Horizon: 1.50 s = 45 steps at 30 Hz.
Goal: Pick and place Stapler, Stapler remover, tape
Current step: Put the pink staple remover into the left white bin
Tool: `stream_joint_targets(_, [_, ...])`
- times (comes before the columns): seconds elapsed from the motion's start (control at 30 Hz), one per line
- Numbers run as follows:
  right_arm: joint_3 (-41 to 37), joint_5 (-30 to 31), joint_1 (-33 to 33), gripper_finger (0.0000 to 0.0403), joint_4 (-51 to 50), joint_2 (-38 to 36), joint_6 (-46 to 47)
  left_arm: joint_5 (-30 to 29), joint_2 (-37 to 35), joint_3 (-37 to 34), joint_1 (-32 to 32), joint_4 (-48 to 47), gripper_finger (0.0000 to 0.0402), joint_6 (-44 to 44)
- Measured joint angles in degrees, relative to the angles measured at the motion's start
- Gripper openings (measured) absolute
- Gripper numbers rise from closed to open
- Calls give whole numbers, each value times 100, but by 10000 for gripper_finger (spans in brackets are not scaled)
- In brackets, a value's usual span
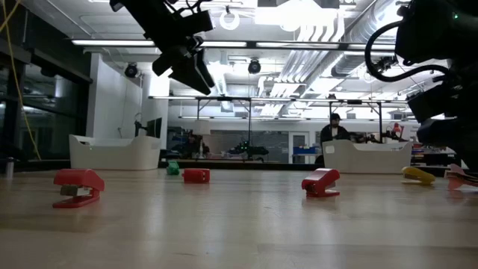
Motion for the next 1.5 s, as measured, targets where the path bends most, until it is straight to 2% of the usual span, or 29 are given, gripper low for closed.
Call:
stream_joint_targets(0.2, [-24, 198, 112, 248, 60, -9, -536, 69, 0, 0, 0, 2, 220, 2])
stream_joint_targets(0.5, [-31, 761, 269, 235, 153, 7, -428, 74, 0, 0, 0, 4, 220, 2])
stream_joint_targets(0.87, [-39, 884, 262, 215, 305, 11, -717, 94, 0, 0, 0, 4, 220, 0])
stream_joint_targets(1.13, [-39, 959, 258, 173, 322, 11, -768, 94, 0, 2, 0, 4, 220, 0])
stream_joint_targets(1.5, [-37, 1014, 256, 84, 392, 12, -776, 94, 0, 2, 0, 4, 220, -5])
